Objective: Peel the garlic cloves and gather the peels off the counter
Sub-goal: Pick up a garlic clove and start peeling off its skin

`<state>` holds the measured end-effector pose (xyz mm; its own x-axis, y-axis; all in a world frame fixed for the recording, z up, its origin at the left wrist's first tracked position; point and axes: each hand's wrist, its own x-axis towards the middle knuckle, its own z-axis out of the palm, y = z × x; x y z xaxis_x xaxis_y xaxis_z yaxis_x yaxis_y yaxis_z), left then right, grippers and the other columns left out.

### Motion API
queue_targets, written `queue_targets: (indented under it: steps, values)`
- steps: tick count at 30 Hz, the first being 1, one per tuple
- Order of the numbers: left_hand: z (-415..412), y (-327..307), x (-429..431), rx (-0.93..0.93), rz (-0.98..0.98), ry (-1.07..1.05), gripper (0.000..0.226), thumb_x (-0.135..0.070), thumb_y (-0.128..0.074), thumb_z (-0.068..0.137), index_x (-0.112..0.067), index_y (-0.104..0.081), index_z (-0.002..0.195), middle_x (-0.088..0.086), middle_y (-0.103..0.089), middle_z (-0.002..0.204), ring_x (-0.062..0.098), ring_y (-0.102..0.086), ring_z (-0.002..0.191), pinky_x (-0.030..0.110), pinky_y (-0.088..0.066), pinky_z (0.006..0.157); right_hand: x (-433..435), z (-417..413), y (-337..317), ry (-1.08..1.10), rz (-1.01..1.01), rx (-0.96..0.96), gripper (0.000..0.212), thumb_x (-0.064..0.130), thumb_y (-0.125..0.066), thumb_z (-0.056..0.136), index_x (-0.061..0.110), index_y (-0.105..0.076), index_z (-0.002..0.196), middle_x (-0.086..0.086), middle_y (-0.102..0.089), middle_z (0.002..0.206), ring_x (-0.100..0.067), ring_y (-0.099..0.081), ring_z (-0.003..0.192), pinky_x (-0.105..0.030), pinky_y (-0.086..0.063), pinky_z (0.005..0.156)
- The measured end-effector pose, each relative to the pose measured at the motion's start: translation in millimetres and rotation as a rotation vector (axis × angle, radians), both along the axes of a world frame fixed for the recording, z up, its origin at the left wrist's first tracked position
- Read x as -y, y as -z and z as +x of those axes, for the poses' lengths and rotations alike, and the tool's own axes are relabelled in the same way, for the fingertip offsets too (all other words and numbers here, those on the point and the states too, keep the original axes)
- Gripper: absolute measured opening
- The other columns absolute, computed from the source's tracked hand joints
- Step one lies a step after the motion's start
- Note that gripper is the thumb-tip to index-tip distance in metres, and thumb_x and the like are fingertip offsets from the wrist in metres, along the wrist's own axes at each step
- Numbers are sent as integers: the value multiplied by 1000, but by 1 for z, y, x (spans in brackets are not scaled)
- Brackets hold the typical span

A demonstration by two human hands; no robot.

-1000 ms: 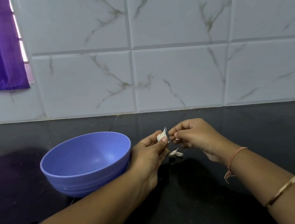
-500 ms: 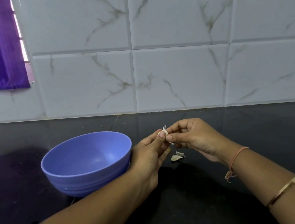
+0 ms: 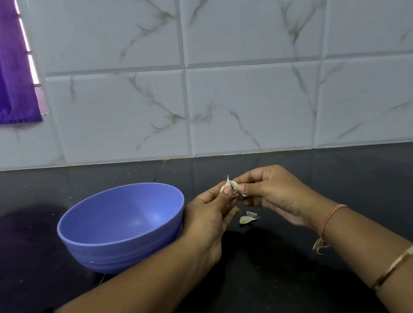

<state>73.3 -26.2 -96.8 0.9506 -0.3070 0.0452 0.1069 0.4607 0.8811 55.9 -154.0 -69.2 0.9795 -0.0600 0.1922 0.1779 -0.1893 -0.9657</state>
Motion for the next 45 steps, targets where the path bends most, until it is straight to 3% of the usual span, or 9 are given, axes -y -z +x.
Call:
queue_targets:
  steps: [8, 11, 14, 21, 25, 29, 36, 40, 45]
  values:
    - [1, 0, 2, -39, 35, -52, 16, -8, -51, 93, -15, -63, 85, 2, -66, 81, 10, -61, 81, 24, -48, 84, 3, 1, 2, 137, -409, -52, 30, -5, -52, 80, 16, -72, 90, -1, -66, 77, -8, -57, 69, -23, -48, 69]
    - [0, -1, 2, -30, 44, -50, 19, -7, -50, 93, -17, -63, 84, 0, -66, 78, 9, -61, 78, 23, -48, 81, 2, 2, 2, 139, -433, -39, 27, -2, -54, 82, 16, -71, 93, 2, -65, 80, -6, -57, 74, -18, -45, 66]
    - [0, -1, 2, -27, 43, -47, 20, -5, -49, 93, -17, -63, 84, -1, -66, 74, 7, -61, 73, 21, -49, 76, 5, 5, 4, 173, -424, 35, 15, 6, -58, 87, 16, -68, 82, 2, -63, 72, -5, -55, 66, -17, -44, 60]
    - [0, 1, 3, -2, 50, -42, 17, -6, -52, 92, -17, -63, 86, 1, -66, 81, 8, -61, 79, 21, -50, 76, 5, 10, 7, 250, -394, 95, 21, 8, -50, 92, 14, -62, 76, 1, -58, 60, -8, -51, 54, -23, -45, 58]
    - [1, 2, 2, 10, 44, -35, 14, -6, -55, 90, -17, -64, 91, 2, -68, 88, 10, -63, 84, 20, -50, 72, 3, 9, 6, 286, -455, 150, 26, 25, -52, 93, 13, -63, 73, 1, -58, 53, -5, -49, 47, -23, -41, 58]
    - [2, 4, 1, 37, 50, -25, 12, -8, -60, 87, -17, -67, 90, -1, -72, 84, 10, -66, 83, 19, -49, 68, -1, 5, 4, 149, -271, 116, 37, 39, -59, 86, 5, -67, 74, 0, -60, 58, -7, -53, 55, -19, -44, 55]
    - [4, 5, 2, 47, 52, -43, 24, -6, -66, 80, -10, -66, 104, 1, -72, 92, 10, -66, 84, 17, -50, 67, 2, 3, 4, -12, -79, 50, 13, 22, -66, 82, 10, -68, 77, -11, -65, 83, -13, -58, 73, -20, -46, 60]
    - [2, 4, 2, 34, 24, -13, 11, -9, -63, 84, -12, -69, 92, 1, -73, 84, 9, -67, 83, 18, -50, 72, 2, 4, 4, -20, -40, 48, 16, 21, -63, 85, 9, -65, 74, -8, -63, 77, -11, -56, 70, -18, -45, 60]
    - [1, 3, 1, 26, 31, -8, 9, -13, -62, 85, -14, -71, 84, 1, -74, 82, 8, -68, 83, 16, -53, 64, -2, 6, 5, -5, -13, 56, 20, 18, -58, 88, 11, -60, 70, 1, -59, 68, -7, -52, 65, -20, -42, 62]
